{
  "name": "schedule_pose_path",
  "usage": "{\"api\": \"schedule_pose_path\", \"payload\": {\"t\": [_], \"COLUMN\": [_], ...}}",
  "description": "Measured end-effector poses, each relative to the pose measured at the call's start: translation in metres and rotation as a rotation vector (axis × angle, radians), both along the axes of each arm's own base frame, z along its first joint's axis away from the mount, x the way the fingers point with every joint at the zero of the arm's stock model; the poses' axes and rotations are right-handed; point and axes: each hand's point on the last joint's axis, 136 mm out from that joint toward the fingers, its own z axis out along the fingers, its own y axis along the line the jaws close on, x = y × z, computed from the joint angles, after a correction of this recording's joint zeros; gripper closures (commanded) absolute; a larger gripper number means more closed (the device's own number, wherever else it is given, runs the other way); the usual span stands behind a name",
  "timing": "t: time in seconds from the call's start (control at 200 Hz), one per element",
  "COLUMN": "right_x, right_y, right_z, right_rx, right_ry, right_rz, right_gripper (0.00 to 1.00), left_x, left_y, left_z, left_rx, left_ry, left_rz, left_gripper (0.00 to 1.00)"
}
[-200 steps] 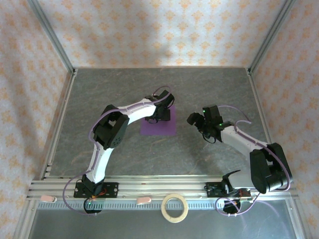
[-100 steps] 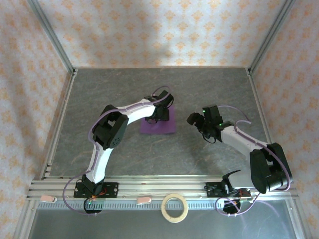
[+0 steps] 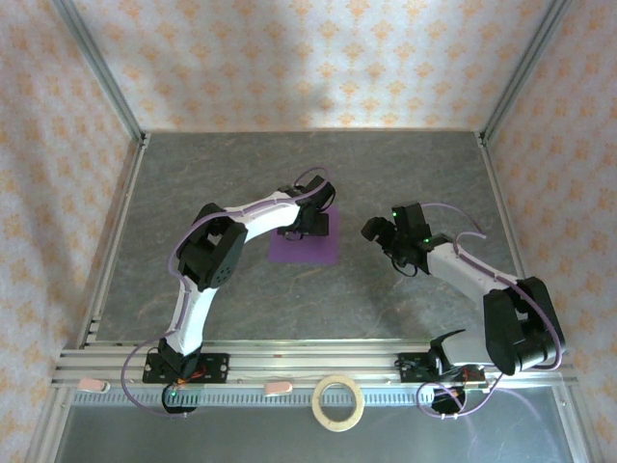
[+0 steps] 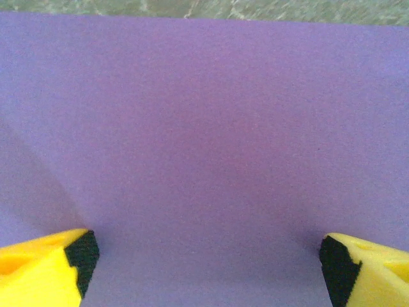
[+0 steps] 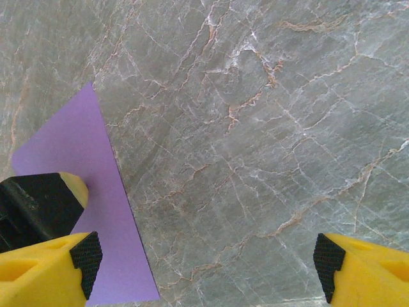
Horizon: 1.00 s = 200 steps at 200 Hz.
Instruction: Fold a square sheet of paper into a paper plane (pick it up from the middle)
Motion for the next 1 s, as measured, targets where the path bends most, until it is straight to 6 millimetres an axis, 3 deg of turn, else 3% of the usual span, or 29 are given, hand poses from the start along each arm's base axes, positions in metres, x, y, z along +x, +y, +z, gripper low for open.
{"api": "schedule_pose_path", "payload": {"t": [0.225, 0.626, 1.001], "right_x": [0.000, 0.000, 0.000], "right_y": [0.000, 0.000, 0.000], "right_z": [0.000, 0.000, 0.000], "right_rx": [0.000, 0.004, 0.005], "right_ry": [0.000, 0.002, 0.003], "right_rz": [0.000, -0.005, -0.005], "right_gripper": [0.11, 0.11, 0.11], "left_x": [-0.006, -0.009, -0.014], "left_y": [0.001, -0.001, 0.004], "left_z": [-0.001, -0.001, -0.004], "left_rx": [-0.004, -0.021, -0.031], "left_ry": [0.028, 0.041, 0.016], "left_rz": [0.003, -0.003, -0.002], "left_gripper": [0.01, 0.01, 0.08]}}
